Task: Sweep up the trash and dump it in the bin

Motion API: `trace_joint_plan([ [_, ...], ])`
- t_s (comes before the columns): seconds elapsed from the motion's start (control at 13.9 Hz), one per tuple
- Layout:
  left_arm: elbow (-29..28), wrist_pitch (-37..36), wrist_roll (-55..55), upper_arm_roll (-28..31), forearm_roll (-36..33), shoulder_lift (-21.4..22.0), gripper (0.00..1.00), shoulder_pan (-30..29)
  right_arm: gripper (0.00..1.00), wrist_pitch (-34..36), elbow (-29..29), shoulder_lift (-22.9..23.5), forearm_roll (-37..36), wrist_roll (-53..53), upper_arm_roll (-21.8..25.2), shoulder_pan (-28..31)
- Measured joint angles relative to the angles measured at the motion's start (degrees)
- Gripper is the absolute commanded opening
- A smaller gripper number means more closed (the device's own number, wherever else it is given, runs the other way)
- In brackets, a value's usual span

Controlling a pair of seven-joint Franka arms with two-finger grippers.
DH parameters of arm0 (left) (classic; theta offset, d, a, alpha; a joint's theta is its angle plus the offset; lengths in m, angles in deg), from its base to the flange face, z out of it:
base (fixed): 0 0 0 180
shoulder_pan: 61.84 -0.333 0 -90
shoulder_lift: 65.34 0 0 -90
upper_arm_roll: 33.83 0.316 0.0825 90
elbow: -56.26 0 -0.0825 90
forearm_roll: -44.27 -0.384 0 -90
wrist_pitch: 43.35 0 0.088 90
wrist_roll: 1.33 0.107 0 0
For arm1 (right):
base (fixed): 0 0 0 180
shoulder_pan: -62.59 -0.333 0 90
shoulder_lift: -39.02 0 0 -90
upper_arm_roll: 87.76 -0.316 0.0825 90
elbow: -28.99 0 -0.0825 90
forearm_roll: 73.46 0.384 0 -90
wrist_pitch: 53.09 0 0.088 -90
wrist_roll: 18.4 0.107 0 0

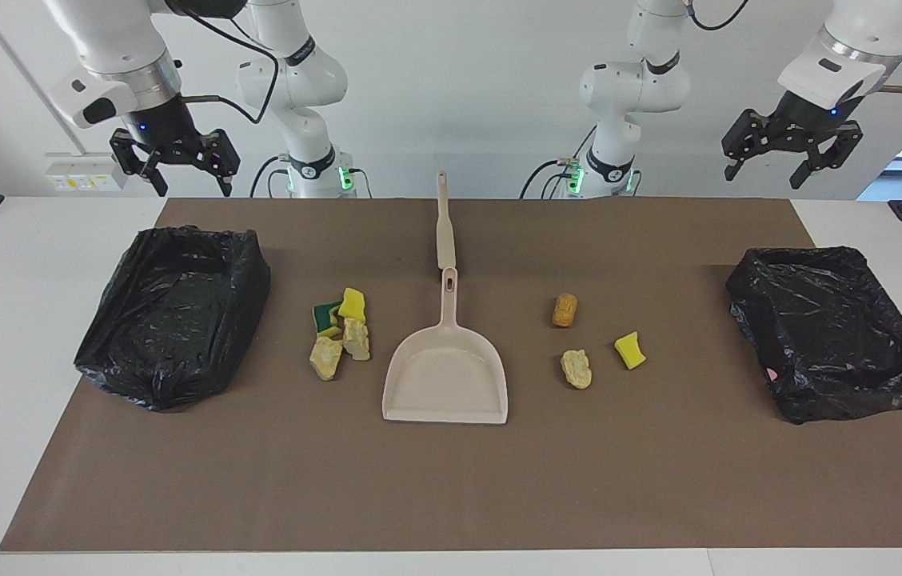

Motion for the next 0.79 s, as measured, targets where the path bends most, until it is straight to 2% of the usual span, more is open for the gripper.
trace_joint_plan([
  [0.79,-0.1,0.0,0.0,-1.7,0.0,0.0,1.0,0.1,1.0,0.0,0.0,0.0,0.0,0.0,0.0,0.0],
])
